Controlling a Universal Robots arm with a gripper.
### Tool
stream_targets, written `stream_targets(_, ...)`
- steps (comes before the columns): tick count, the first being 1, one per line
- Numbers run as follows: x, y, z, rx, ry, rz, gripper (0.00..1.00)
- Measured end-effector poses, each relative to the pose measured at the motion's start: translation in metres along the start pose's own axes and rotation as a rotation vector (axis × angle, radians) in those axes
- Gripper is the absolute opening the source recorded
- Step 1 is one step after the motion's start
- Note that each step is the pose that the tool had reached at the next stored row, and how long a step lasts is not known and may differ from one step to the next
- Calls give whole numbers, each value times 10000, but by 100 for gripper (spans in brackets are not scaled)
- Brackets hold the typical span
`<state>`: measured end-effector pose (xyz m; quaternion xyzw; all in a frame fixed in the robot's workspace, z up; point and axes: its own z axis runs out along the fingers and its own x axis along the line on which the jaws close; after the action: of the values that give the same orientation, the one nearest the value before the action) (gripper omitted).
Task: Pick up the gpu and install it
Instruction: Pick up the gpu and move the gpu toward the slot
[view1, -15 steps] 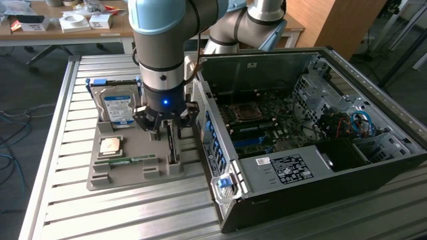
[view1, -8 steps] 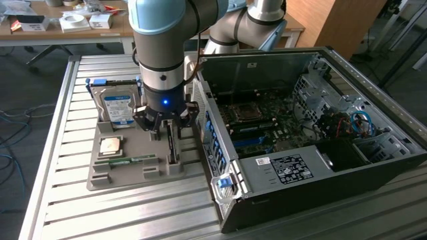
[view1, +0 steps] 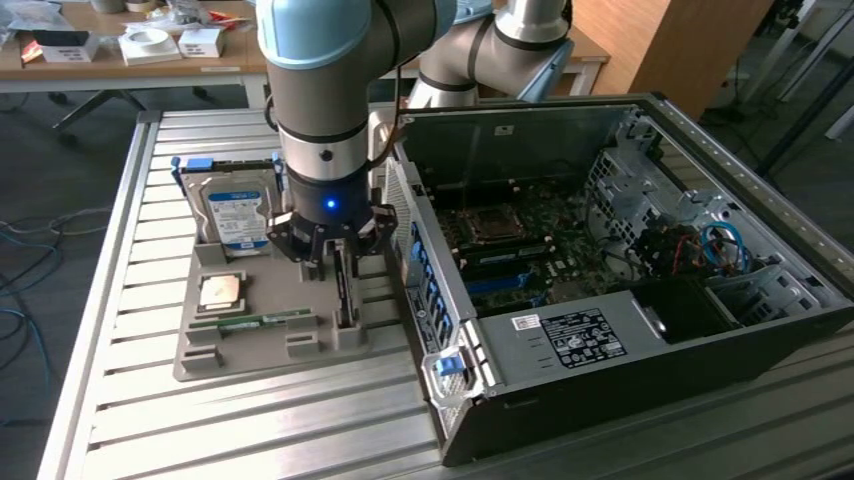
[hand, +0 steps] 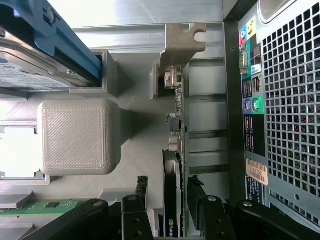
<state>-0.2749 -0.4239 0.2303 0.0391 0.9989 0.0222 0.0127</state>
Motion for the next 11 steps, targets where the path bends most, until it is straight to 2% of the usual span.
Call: stream_targets(11, -12, -3, 0, 1, 1, -1, 45)
